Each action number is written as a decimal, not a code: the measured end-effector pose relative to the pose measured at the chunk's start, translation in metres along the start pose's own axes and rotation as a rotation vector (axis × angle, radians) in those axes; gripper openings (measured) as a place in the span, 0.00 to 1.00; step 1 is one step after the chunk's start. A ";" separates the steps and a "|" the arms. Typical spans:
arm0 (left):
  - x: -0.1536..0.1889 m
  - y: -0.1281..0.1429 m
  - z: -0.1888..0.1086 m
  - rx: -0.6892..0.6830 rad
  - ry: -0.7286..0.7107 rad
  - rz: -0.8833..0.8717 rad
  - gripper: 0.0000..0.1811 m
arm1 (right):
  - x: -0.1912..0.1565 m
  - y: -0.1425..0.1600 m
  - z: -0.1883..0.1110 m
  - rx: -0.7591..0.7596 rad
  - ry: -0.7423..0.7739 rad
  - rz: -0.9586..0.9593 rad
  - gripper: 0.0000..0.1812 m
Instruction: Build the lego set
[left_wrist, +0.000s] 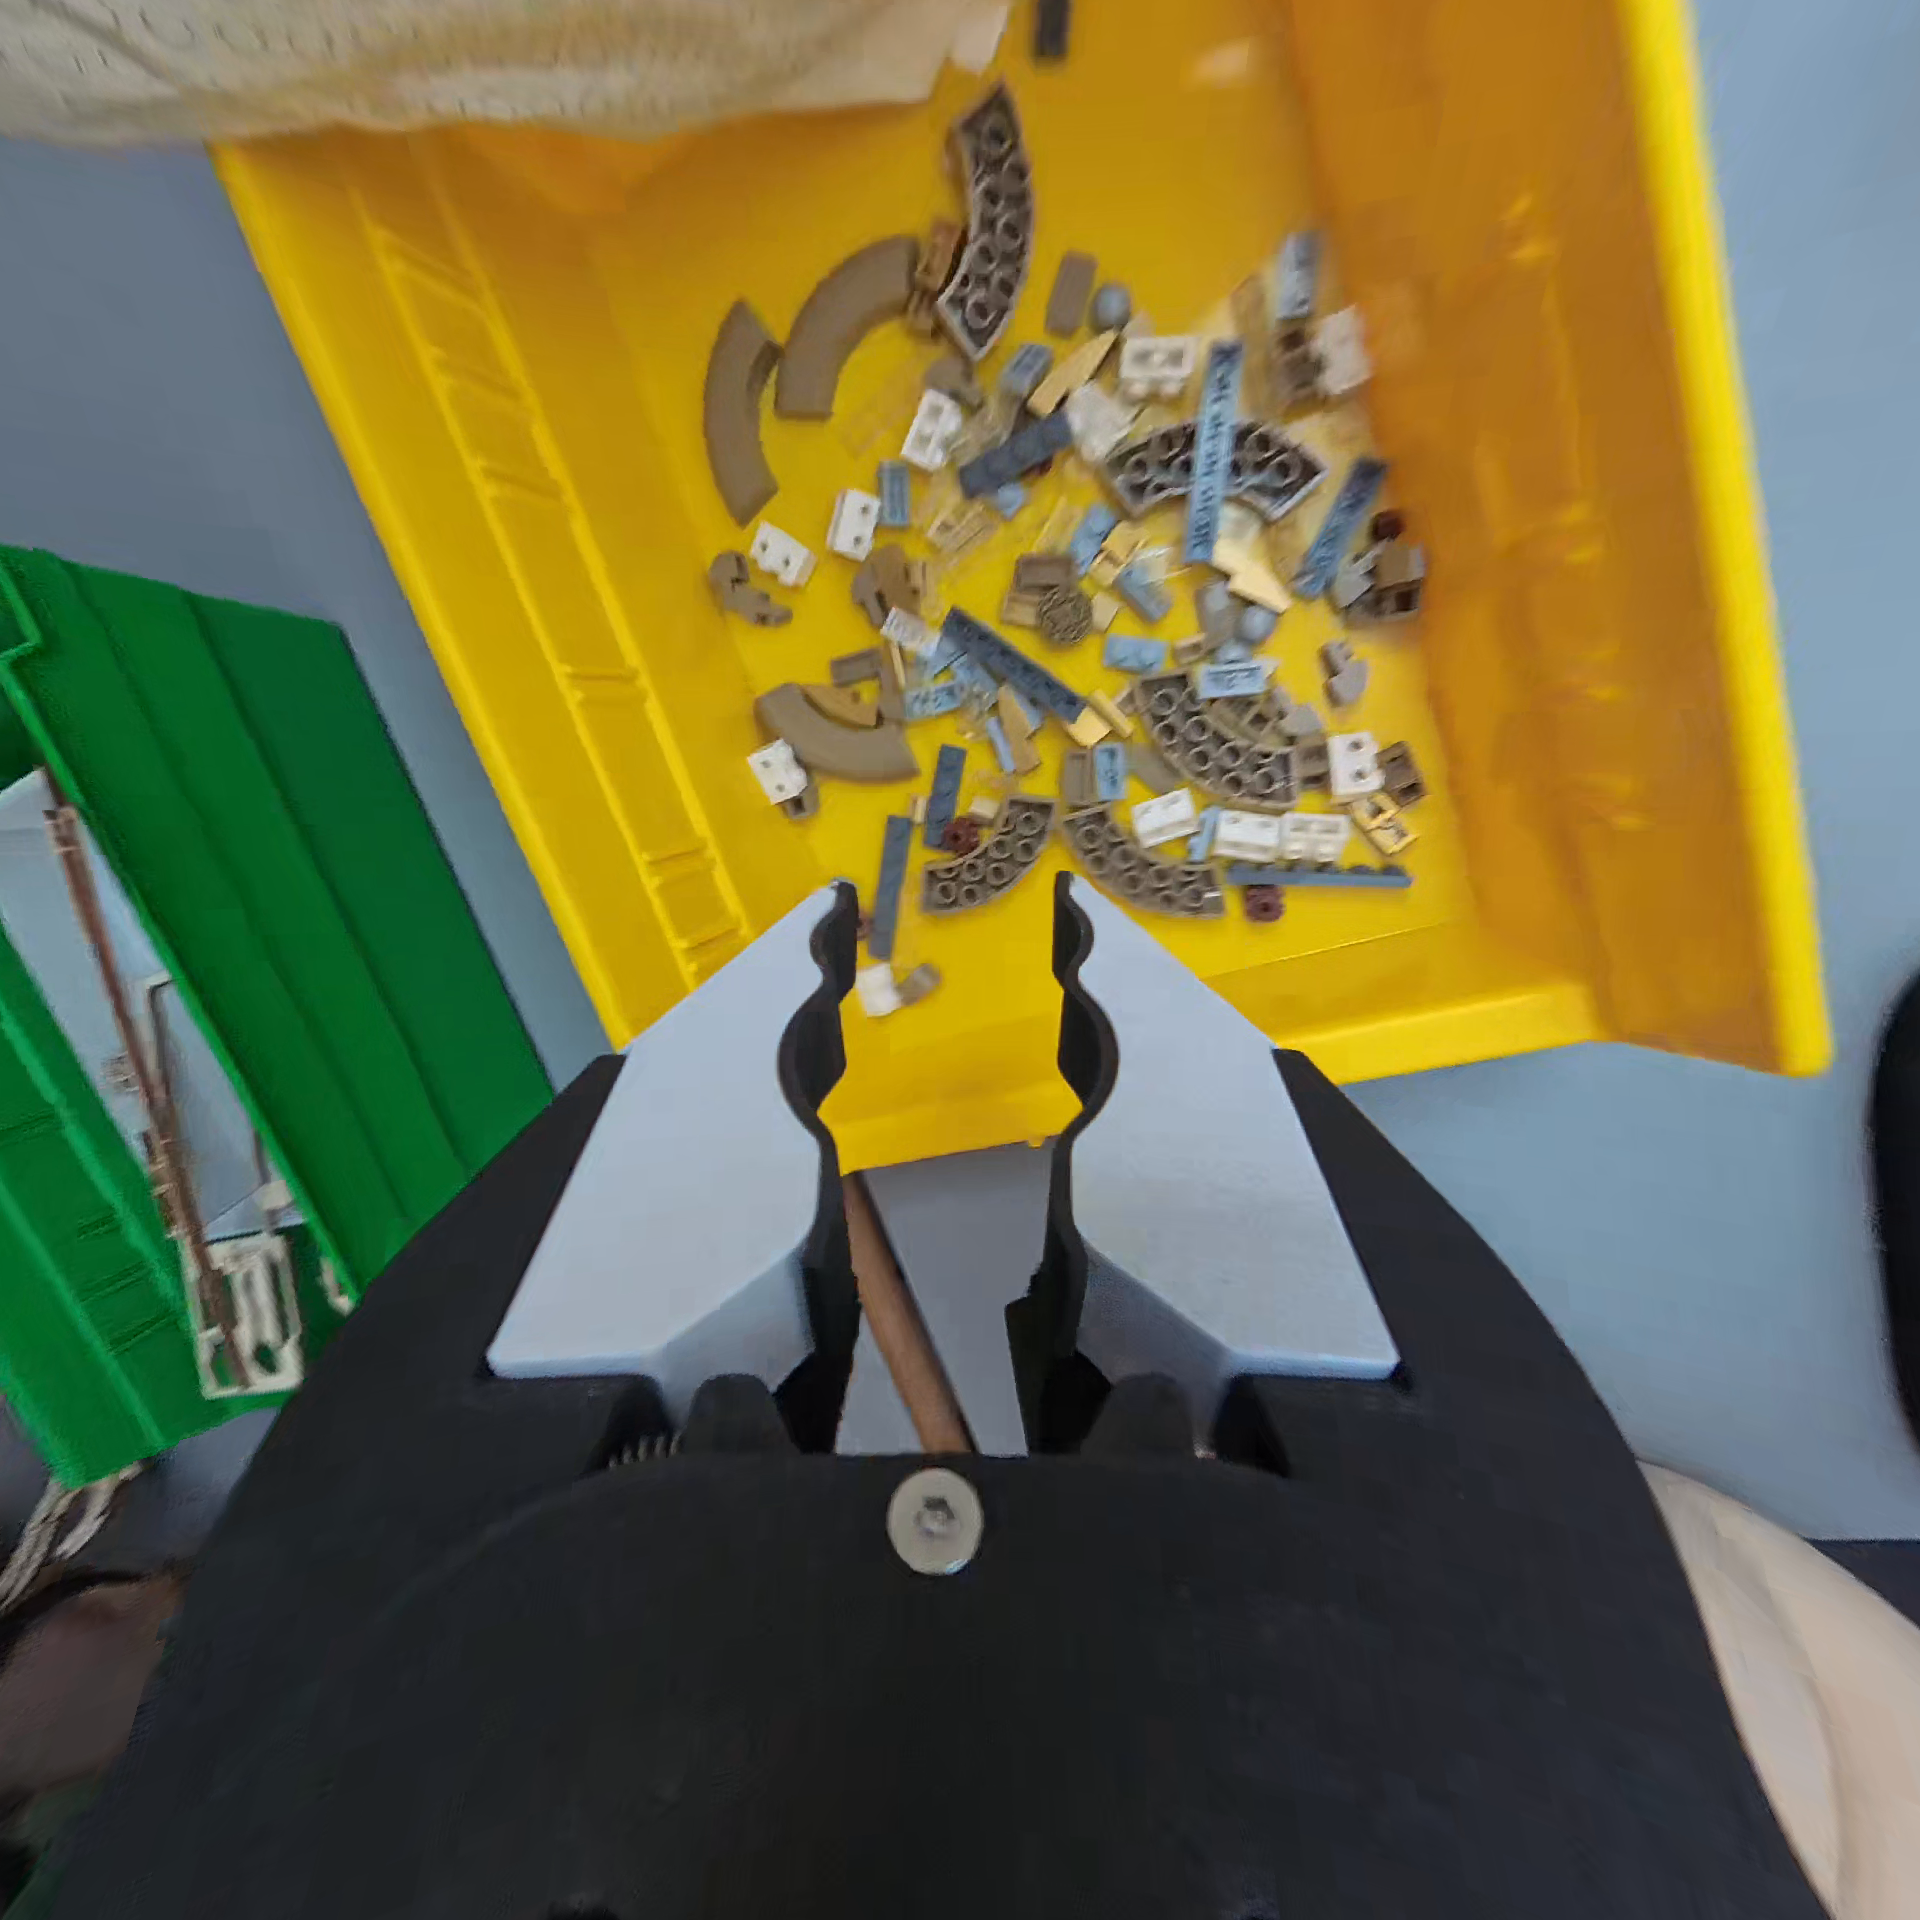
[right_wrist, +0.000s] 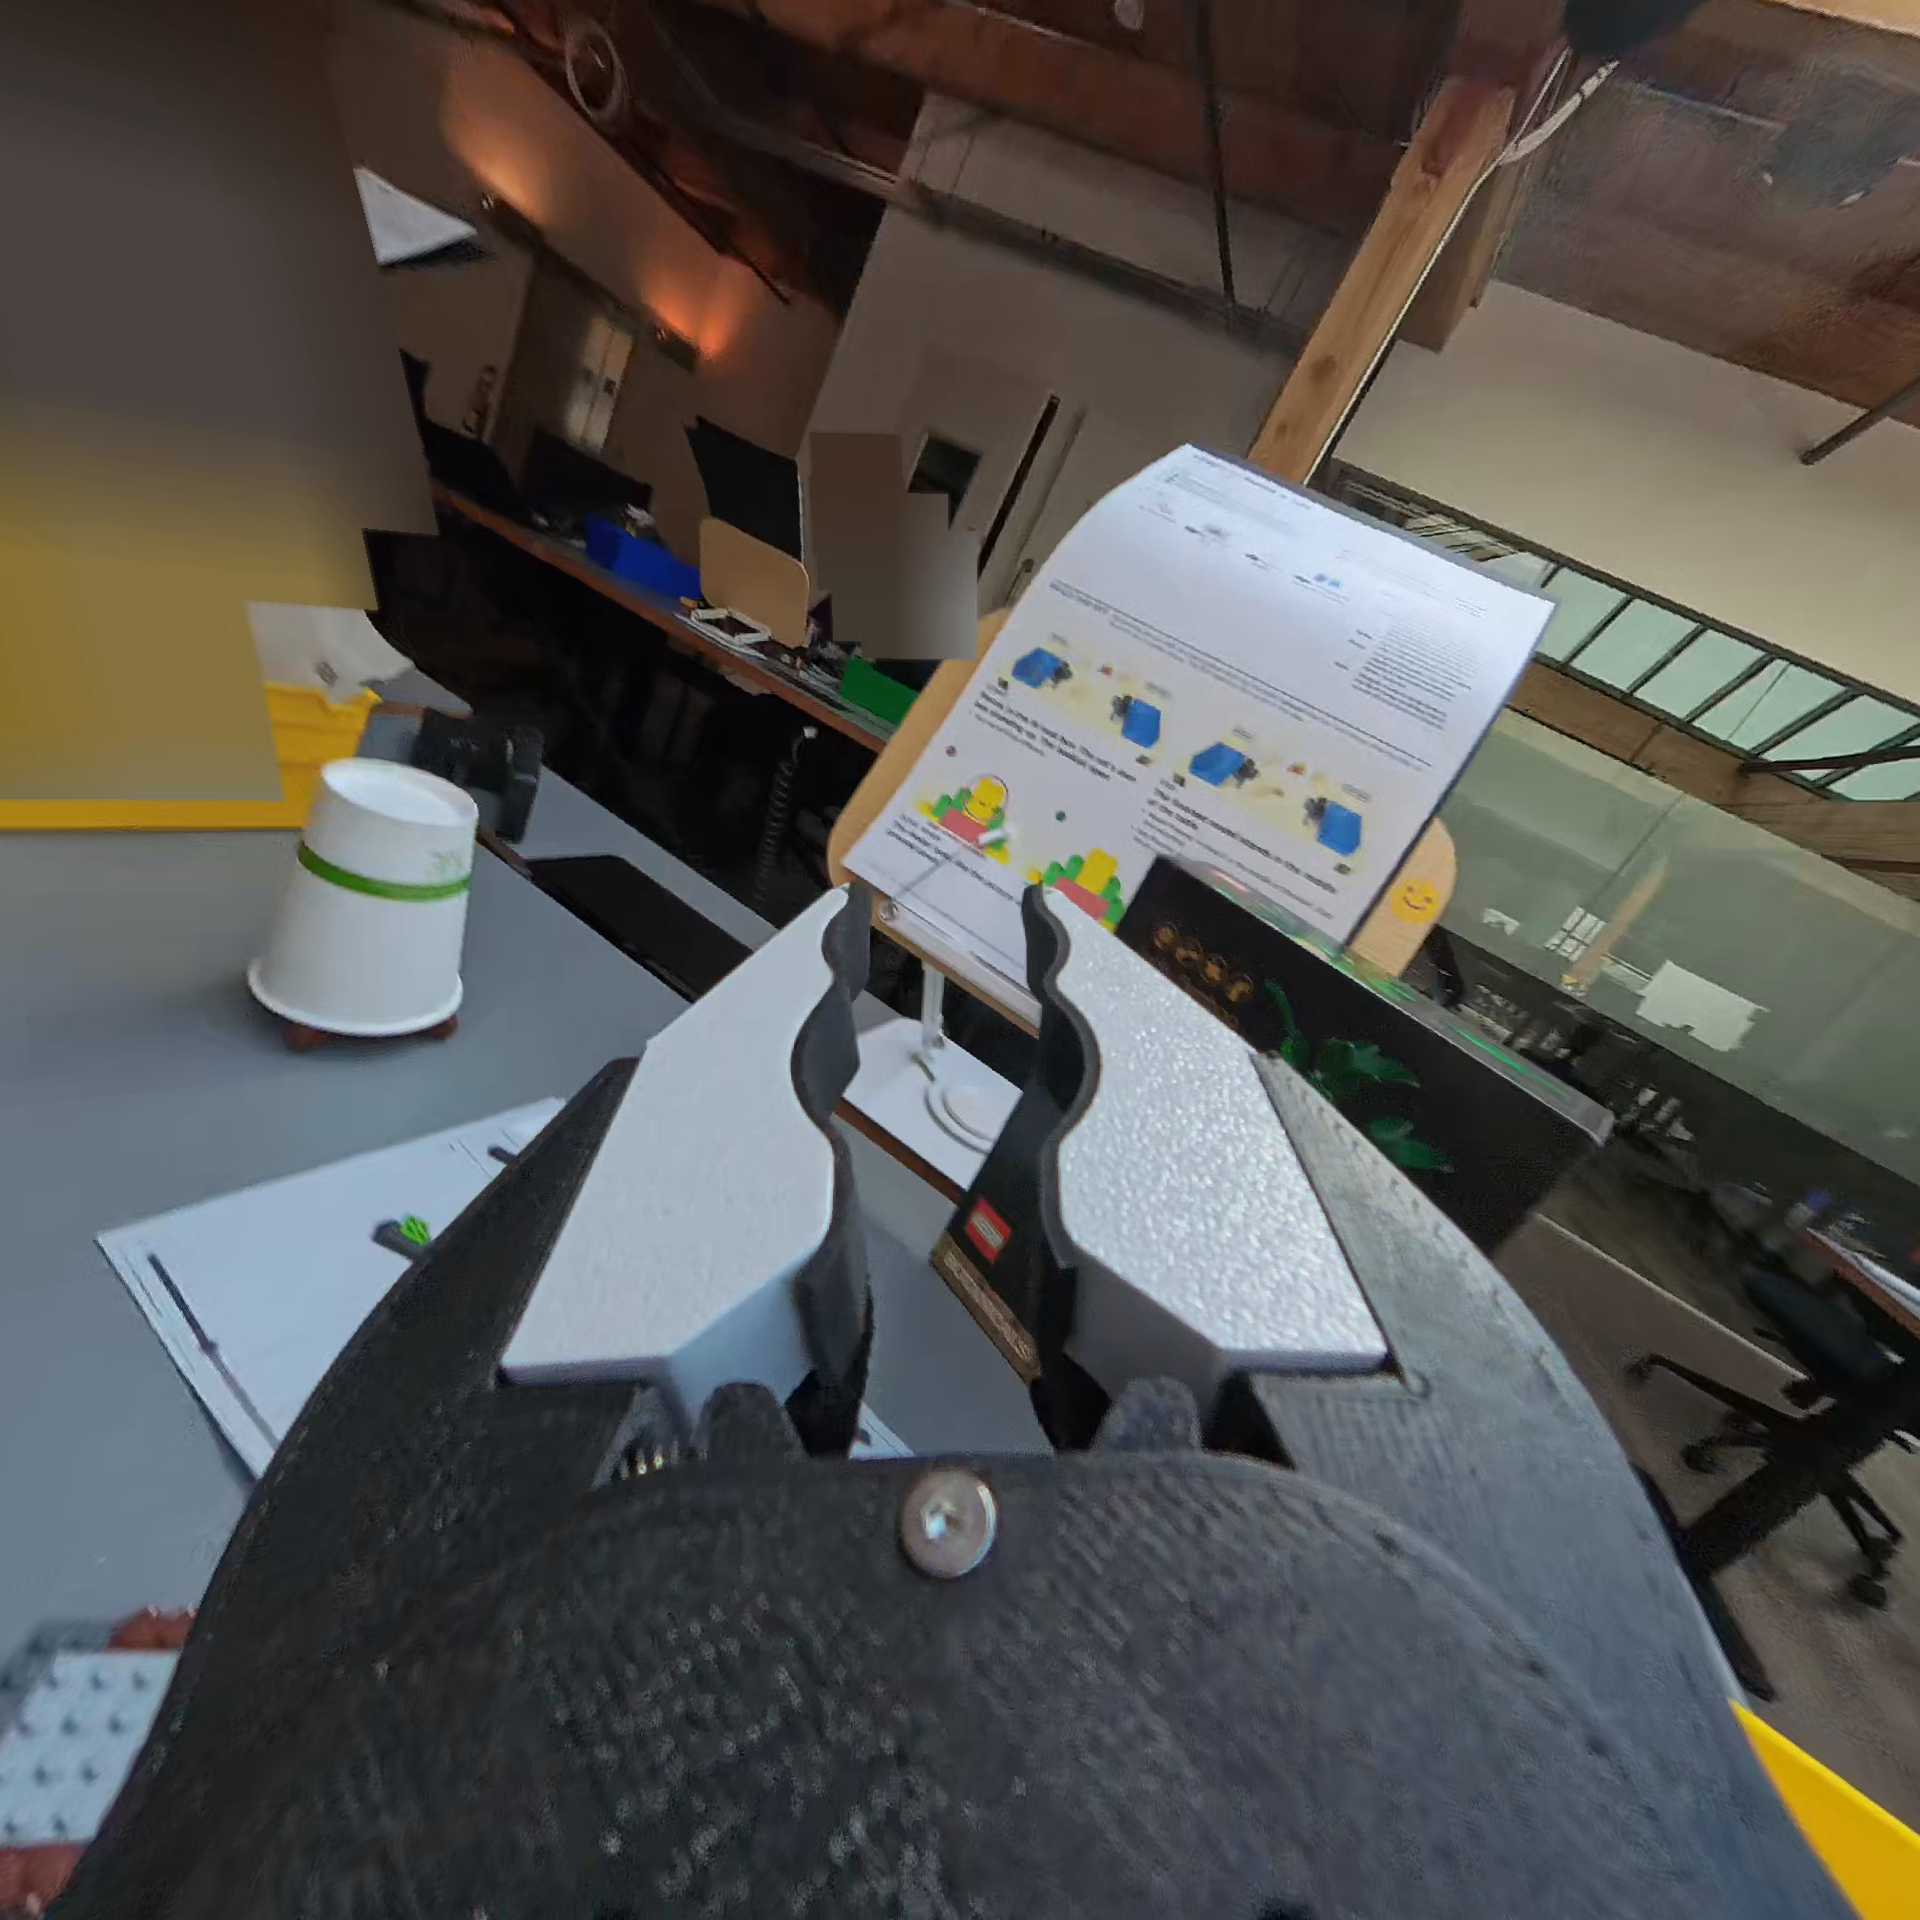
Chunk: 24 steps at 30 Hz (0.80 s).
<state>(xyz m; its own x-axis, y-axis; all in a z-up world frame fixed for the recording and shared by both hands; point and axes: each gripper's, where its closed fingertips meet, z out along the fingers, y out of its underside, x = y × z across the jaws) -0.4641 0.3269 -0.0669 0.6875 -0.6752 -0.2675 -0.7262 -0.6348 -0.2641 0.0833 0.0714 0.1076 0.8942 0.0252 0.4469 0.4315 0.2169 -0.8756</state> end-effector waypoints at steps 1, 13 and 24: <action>-0.008 0.005 0.004 -0.032 -0.033 0.009 0.20 | -0.010 -0.017 0.016 0.021 -0.021 0.061 0.17; 0.004 0.001 0.052 -0.120 0.190 0.028 0.18 | -0.193 -0.087 0.155 -0.125 -0.455 0.373 0.27; -0.002 -0.013 0.069 -0.091 0.198 0.023 0.16 | -0.212 -0.053 0.166 -0.202 -0.473 0.249 0.26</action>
<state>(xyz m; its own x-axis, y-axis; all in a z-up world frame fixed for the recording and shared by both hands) -0.4551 0.3619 -0.1266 0.6622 -0.7447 -0.0828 -0.7455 -0.6437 -0.1727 -0.1488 0.2169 0.0903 0.8413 0.4959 0.2153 0.2704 -0.0411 -0.9619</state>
